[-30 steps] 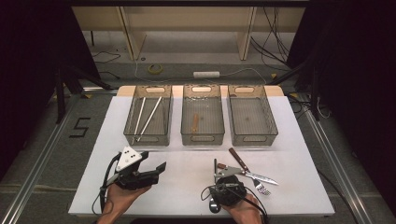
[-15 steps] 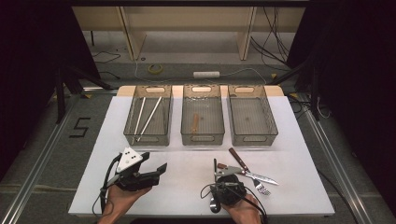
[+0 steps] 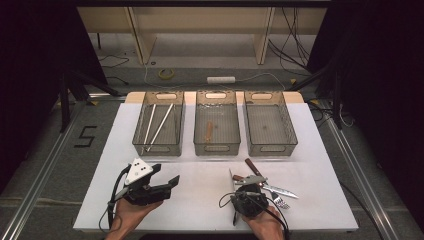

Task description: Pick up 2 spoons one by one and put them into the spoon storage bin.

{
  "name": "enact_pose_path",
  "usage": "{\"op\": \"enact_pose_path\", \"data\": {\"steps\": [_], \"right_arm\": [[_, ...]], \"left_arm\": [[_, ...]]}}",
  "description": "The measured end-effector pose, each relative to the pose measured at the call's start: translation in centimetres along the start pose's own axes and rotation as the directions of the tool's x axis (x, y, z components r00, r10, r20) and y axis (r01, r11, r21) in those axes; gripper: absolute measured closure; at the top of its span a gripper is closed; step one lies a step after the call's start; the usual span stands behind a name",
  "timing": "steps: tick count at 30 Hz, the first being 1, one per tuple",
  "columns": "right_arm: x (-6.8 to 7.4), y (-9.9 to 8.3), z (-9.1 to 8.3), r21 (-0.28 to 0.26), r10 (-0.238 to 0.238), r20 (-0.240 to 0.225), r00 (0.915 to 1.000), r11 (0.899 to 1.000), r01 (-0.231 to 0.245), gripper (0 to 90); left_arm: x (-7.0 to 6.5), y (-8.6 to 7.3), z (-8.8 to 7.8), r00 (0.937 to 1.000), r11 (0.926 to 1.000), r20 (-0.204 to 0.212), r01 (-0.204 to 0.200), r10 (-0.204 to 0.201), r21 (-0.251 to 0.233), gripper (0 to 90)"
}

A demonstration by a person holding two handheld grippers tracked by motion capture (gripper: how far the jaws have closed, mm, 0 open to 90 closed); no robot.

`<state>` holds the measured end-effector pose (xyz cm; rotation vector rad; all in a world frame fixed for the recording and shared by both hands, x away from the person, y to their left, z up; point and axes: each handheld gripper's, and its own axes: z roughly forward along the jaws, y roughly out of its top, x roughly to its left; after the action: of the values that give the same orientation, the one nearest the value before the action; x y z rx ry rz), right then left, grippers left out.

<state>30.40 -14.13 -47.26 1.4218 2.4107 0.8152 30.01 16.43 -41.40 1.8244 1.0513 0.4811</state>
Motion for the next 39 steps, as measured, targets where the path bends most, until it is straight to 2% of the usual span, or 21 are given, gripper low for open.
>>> {"op": "enact_pose_path", "data": {"steps": [1, 3, 6, 13, 15, 20, 23, 34, 39], "right_arm": [[-0.1, 0.0, 0.1, 0.003, 0.003, -0.003, 1.0000, 1.000, -0.003, 87.2], [-0.2, 0.0, 0.2, 0.007, 0.006, -0.010, 0.9999, 1.000, -0.006, 87.6], [0.0, 0.1, 0.1, 0.003, -0.018, -0.009, 0.9998, 1.000, 0.018, 89.4], [0.1, 0.1, -0.1, 0.001, -0.039, -0.018, 0.9991, 0.999, 0.039, 90.0], [0.0, 0.1, -0.2, 0.001, -0.035, -0.034, 0.9988, 0.999, 0.035, 90.0], [-0.3, 0.4, -1.0, -0.033, -0.029, -0.060, 0.9978, 0.999, 0.027, 90.0], [-0.5, 0.6, -1.5, -0.056, -0.043, -0.076, 0.9962, 0.998, 0.038, 90.0], [-1.3, 1.3, -2.6, -0.104, -0.067, -0.093, 0.9934, 0.993, 0.058, 90.0], [-2.0, 1.9, -3.0, -0.123, -0.070, -0.097, 0.9929, 0.991, 0.057, 90.0]], "left_arm": [[0.0, 0.0, 0.0, 1.0000, 1.0000, 0.000, 0.001, -0.001, -0.001, 26.5], [0.0, 0.0, 0.0, 1.0000, 1.0000, 0.002, 0.003, -0.003, -0.001, 26.5], [0.0, 0.0, 0.0, 1.0000, 1.0000, 0.003, 0.003, -0.003, 0.000, 26.8], [0.1, 0.0, -0.1, 1.0000, 1.0000, 0.000, 0.002, -0.002, 0.001, 27.0], [0.1, 0.1, -0.1, 1.0000, 1.0000, 0.001, 0.002, -0.002, 0.002, 27.1], [0.2, 0.0, -0.1, 1.0000, 1.0000, -0.001, 0.009, -0.009, -0.002, 27.3], [0.3, 0.0, -0.1, 0.9999, 0.9999, -0.001, 0.013, -0.013, -0.006, 27.2], [1.1, 0.0, -0.3, 0.9994, 0.9992, 0.022, 0.026, -0.025, -0.029, 24.4], [1.5, -0.2, -0.3, 0.9991, 0.9995, 0.035, 0.024, -0.023, -0.021, 22.6]]}}
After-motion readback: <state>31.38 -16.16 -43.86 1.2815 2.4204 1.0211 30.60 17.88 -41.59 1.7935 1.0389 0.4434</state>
